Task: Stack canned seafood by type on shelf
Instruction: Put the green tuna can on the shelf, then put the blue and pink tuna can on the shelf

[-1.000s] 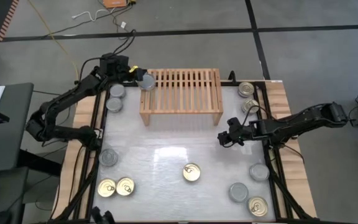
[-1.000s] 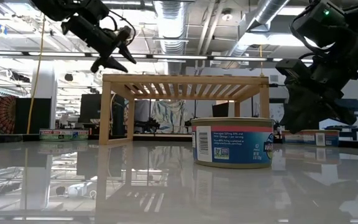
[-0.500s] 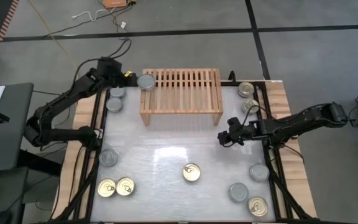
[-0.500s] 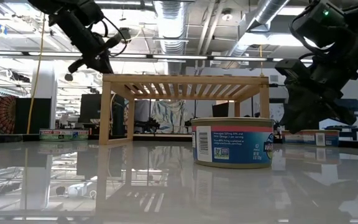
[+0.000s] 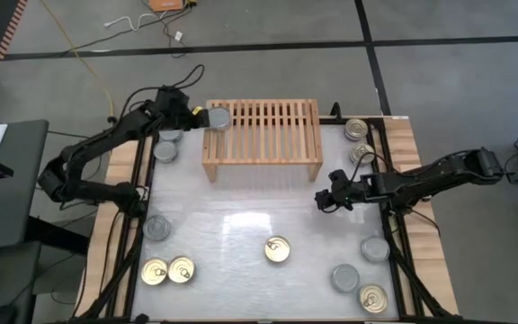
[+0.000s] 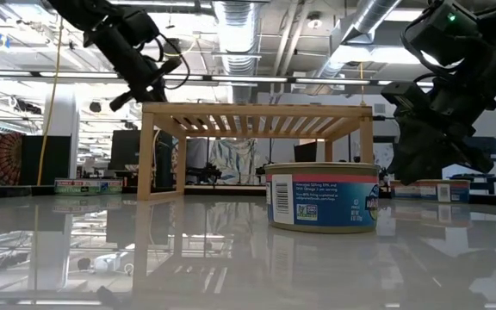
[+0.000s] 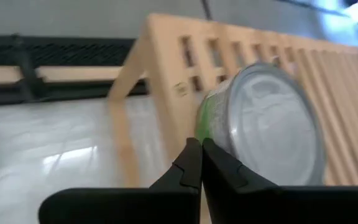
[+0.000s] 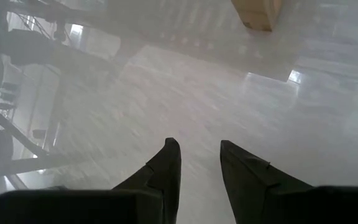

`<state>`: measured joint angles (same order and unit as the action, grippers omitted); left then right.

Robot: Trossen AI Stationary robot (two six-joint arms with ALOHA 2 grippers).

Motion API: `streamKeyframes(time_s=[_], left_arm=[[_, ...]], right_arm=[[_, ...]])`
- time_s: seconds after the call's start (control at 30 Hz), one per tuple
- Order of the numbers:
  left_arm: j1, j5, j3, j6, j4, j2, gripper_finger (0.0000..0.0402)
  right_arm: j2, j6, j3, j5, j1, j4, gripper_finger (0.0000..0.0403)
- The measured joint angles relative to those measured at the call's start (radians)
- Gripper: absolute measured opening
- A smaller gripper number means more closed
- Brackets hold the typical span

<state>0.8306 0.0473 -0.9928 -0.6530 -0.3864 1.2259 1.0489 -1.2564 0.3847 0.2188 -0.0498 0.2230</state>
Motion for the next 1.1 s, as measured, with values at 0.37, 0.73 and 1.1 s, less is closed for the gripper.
streamKeyframes(time_s=[0.37,0.73,1.1], left_arm=[[-0.001,0.006,0.000,-0.018,0.039,-0.006,0.0000],[0.023,-0.012,-0.010,0.058,0.006,-0.125,0.0000],[-0.067,-0.082,-0.010,0.046,-0.197,-0.269,0.0000]], right_arm=[[0.000,0.007,0.000,0.000,0.000,0.000,0.0137],[0.000,0.008,0.000,0.000,0.000,0.000,0.0137],[0.000,0.007,0.000,-0.040,0.000,0.007,0.0135]])
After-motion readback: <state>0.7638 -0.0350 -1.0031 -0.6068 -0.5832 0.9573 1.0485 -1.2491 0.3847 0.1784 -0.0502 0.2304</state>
